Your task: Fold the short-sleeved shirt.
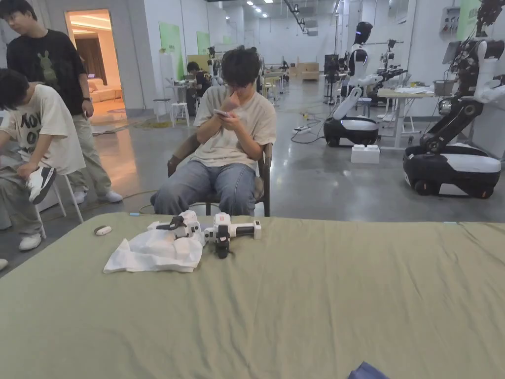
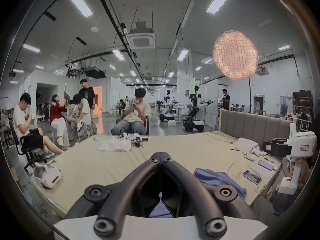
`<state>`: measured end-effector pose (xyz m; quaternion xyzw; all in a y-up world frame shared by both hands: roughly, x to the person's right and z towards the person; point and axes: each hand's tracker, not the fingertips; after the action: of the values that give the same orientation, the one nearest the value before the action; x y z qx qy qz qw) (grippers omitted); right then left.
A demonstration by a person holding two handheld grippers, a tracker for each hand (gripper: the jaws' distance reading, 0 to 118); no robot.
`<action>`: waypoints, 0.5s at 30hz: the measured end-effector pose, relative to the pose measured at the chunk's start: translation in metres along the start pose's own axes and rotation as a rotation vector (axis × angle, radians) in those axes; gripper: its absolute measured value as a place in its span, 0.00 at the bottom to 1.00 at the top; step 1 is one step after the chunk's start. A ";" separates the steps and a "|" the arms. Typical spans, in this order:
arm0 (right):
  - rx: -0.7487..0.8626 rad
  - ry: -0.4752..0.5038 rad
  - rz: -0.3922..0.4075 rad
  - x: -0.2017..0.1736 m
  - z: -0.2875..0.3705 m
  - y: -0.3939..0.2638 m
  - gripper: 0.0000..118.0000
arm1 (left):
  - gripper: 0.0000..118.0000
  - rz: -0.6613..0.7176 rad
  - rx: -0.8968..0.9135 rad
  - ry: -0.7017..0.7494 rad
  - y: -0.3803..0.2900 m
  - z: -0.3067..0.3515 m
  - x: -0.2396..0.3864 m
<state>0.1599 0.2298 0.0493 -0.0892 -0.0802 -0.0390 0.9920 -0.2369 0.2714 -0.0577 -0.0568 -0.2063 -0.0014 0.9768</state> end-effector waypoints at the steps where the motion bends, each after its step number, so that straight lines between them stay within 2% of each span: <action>1: -0.009 0.001 -0.006 0.001 -0.002 -0.002 0.00 | 0.00 0.028 -0.036 -0.009 -0.002 -0.009 -0.003; 4: -0.037 -0.006 -0.004 0.003 -0.008 -0.009 0.00 | 0.00 0.110 -0.154 -0.012 -0.018 -0.044 -0.018; 5: -0.047 -0.006 -0.004 0.004 -0.009 -0.013 0.00 | 0.05 0.128 -0.195 -0.022 -0.026 -0.059 -0.023; 6: -0.062 -0.009 -0.005 0.004 -0.011 -0.017 0.00 | 0.12 0.153 -0.235 -0.041 -0.036 -0.078 -0.028; 9: -0.106 -0.018 -0.016 0.009 -0.015 -0.031 0.00 | 0.54 0.226 -0.369 -0.104 -0.075 -0.141 -0.041; 10: -0.123 -0.024 -0.018 0.011 -0.016 -0.036 0.00 | 0.62 0.227 -0.413 -0.084 -0.088 -0.164 -0.043; 12: -0.155 -0.038 -0.014 0.017 -0.019 -0.043 0.00 | 0.62 0.243 -0.452 -0.096 -0.116 -0.205 -0.052; 15: -0.204 -0.071 -0.015 0.028 -0.023 -0.052 0.00 | 0.62 0.218 -0.595 0.008 -0.154 -0.270 -0.061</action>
<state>0.1859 0.1733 0.0406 -0.1904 -0.1115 -0.0511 0.9740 -0.1879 0.0871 -0.3110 -0.3616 -0.1859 0.0427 0.9126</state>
